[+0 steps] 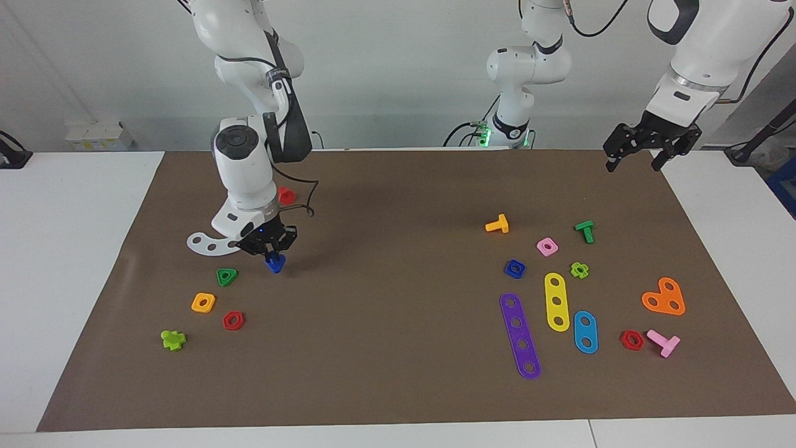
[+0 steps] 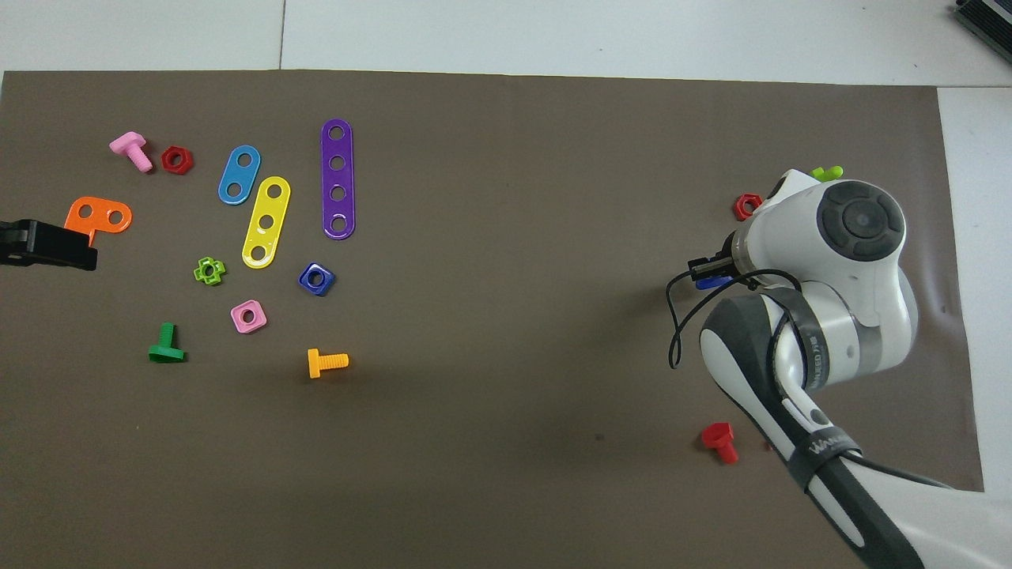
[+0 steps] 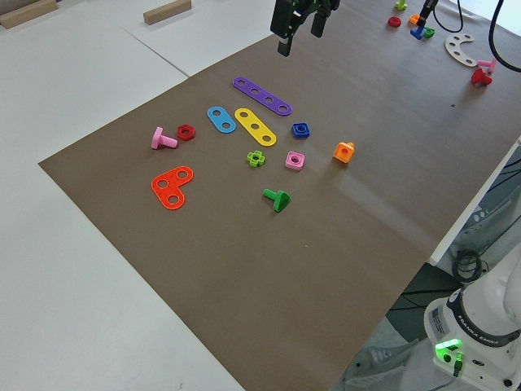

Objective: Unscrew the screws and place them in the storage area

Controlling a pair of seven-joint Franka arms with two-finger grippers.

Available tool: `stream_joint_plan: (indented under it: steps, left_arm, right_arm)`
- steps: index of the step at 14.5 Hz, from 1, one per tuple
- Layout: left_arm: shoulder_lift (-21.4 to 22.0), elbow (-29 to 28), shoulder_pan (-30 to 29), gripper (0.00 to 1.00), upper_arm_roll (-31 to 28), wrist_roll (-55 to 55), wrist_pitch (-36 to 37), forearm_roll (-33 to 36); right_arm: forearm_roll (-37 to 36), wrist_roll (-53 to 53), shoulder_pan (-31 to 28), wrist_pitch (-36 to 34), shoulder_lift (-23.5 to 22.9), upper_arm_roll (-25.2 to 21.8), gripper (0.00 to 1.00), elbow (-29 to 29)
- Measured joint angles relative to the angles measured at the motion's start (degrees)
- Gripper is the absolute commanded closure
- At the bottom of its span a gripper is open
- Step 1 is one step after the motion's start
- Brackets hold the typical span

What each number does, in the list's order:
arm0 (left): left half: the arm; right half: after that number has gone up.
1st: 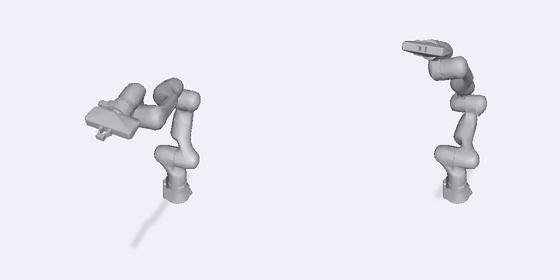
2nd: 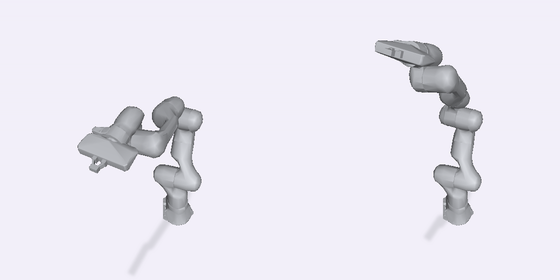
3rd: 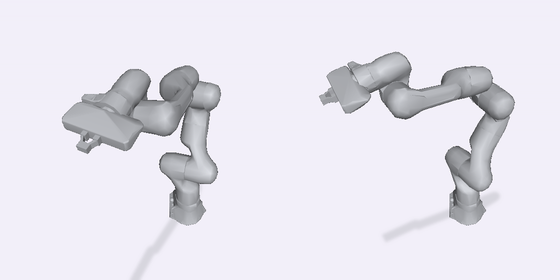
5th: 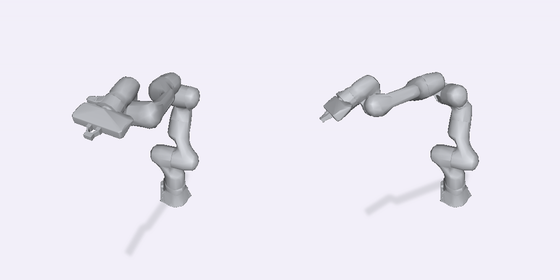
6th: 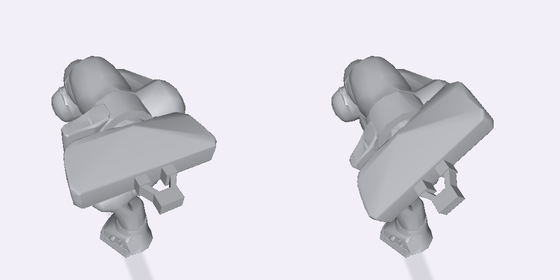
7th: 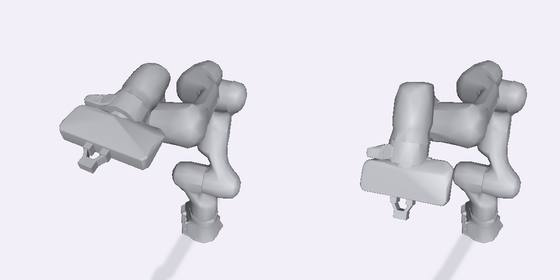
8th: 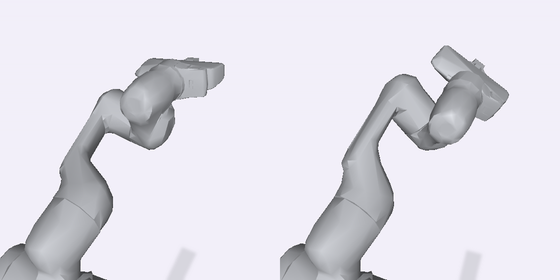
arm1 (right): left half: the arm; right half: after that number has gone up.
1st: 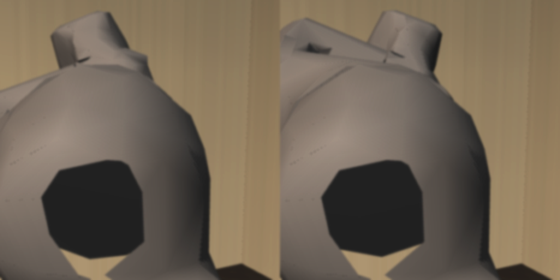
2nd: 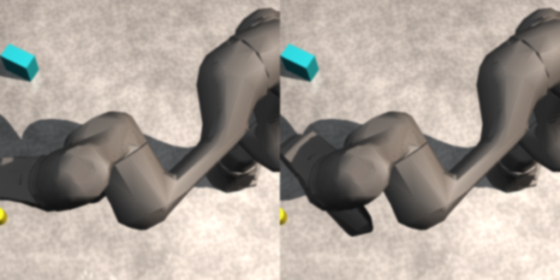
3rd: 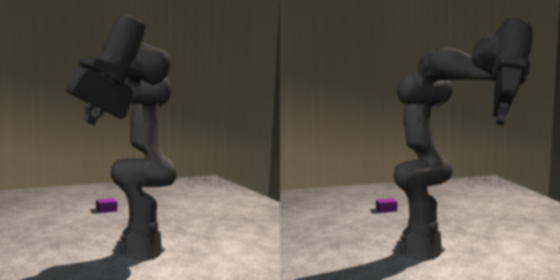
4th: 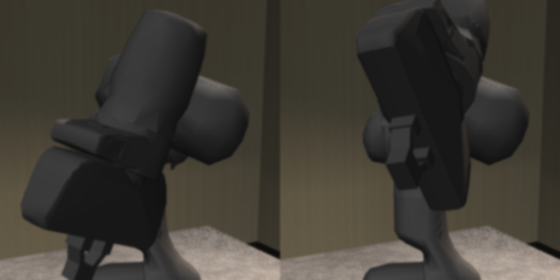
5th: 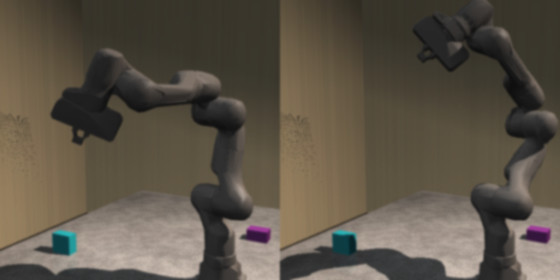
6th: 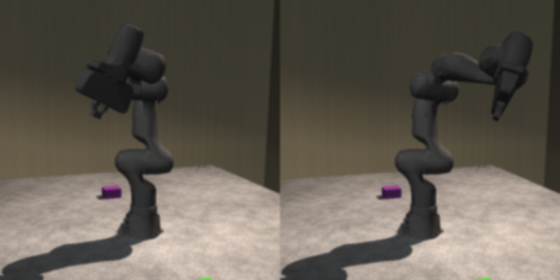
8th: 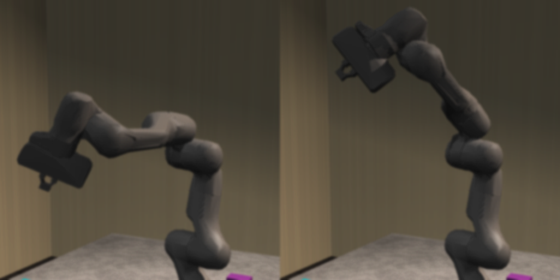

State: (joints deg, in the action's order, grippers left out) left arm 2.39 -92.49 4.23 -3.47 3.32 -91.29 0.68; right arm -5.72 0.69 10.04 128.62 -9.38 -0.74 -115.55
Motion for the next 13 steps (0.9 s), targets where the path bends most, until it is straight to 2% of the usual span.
stream_joint_plan:
  steps: [12, 13]
  left_arm:
    - [0.1, -0.2, 0.0, 0.0, 0.2, 0.0, 0.0, 0.0]
    - [0.1, -0.2, 0.0, 0.0, 0.2, 0.0, 0.0, 0.0]
  right_arm:
    - [0.0, -0.1, -3.0, 7.5, -2.3, 0.0, 1.0, -3.2]
    - [0.0, -0.1, -3.2, 7.6, -2.5, 0.0, 0.9, -3.5]
